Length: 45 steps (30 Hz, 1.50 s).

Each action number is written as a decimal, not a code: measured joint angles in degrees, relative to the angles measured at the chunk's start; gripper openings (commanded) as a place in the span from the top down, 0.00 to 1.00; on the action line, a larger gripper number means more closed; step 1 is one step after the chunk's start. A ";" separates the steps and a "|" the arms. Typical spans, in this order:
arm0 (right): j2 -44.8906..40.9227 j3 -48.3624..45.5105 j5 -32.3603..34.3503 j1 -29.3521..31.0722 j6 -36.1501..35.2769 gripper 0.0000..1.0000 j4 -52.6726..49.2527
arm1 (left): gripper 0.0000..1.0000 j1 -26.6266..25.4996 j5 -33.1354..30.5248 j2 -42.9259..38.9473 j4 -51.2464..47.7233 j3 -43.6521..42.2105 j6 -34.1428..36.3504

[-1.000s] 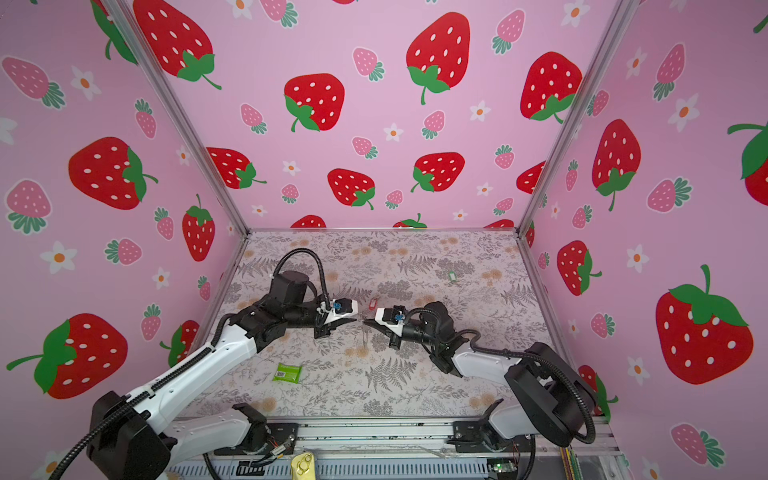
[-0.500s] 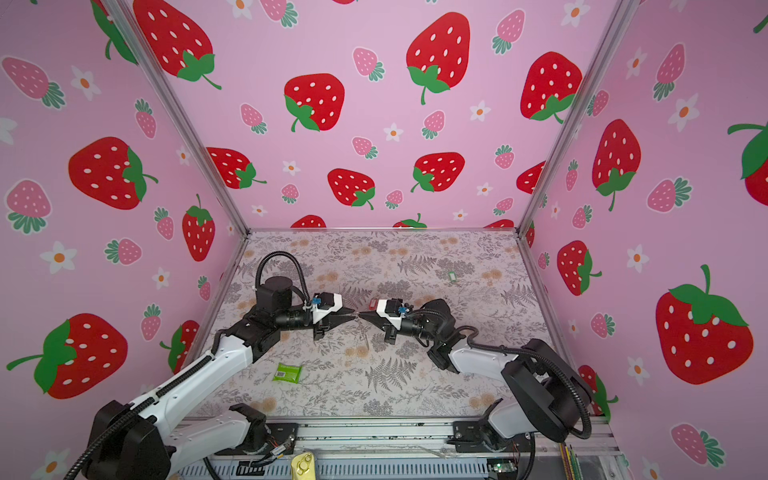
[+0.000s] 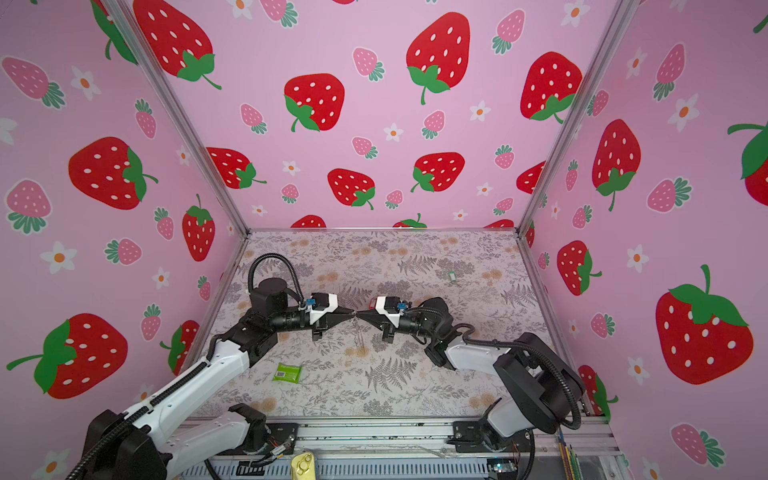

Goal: Put the keys on the keyring

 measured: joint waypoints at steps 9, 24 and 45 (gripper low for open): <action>0.44 0.26 -0.20 -0.02 0.79 1.00 0.22 | 0.92 0.00 0.48 0.94 -1.03 0.13 1.42; -0.74 0.48 0.57 -1.22 -2.10 0.68 -2.58 | 1.00 -1.53 -6.73 0.02 -7.15 1.51 13.09; -3.76 2.47 23.93 -7.43 1.75 0.63 -33.22 | 1.00 -4.04 -18.27 -3.15 -3.61 -2.95 32.41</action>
